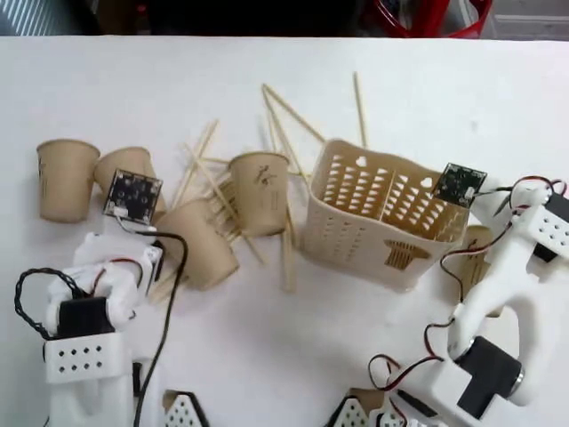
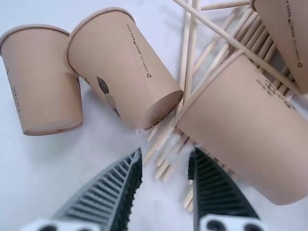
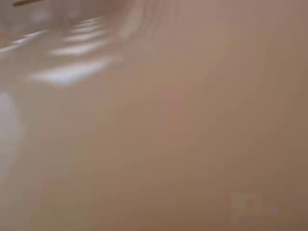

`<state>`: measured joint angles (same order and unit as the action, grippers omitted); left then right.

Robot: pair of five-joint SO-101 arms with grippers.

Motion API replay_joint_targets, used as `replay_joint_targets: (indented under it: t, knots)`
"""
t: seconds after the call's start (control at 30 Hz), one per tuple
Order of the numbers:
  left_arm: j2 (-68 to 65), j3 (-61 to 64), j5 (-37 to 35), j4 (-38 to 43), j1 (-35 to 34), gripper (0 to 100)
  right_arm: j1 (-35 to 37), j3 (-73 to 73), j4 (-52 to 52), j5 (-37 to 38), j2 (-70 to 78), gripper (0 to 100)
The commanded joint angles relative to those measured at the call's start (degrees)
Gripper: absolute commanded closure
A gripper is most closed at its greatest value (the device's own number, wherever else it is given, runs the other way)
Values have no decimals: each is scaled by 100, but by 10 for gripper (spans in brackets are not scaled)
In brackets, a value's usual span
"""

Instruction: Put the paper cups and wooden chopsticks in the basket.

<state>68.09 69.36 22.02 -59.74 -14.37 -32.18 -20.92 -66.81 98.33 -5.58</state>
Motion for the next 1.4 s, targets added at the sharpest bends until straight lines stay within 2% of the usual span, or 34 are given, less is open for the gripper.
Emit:
replay_joint_targets:
  t: [0.0,0.17,0.4,0.67,0.87,1.0,1.1,1.23,1.37]
  knots:
    - [101,-53,26,114,-22,827,-92,53,84,246,286,769]
    - [101,-53,26,114,-22,828,-154,62,101,281,514,898]
    - [101,-53,26,114,-22,828,-154,255,75,202,497,982]
    - [101,-53,26,114,-22,828,-629,1855,-84,-862,497,981]
    - [101,-53,26,123,-22,828,-804,2840,-708,-1187,497,981]
    - [101,-53,26,123,-22,828,-840,3288,-796,-1732,497,979]
    - [101,-53,26,123,-22,828,-892,3305,-1305,-1785,549,945]
    - [101,-53,26,123,22,828,-848,3042,-2396,-1327,611,847]
    - [101,-53,26,114,75,828,-848,2813,-2378,-1336,866,787]
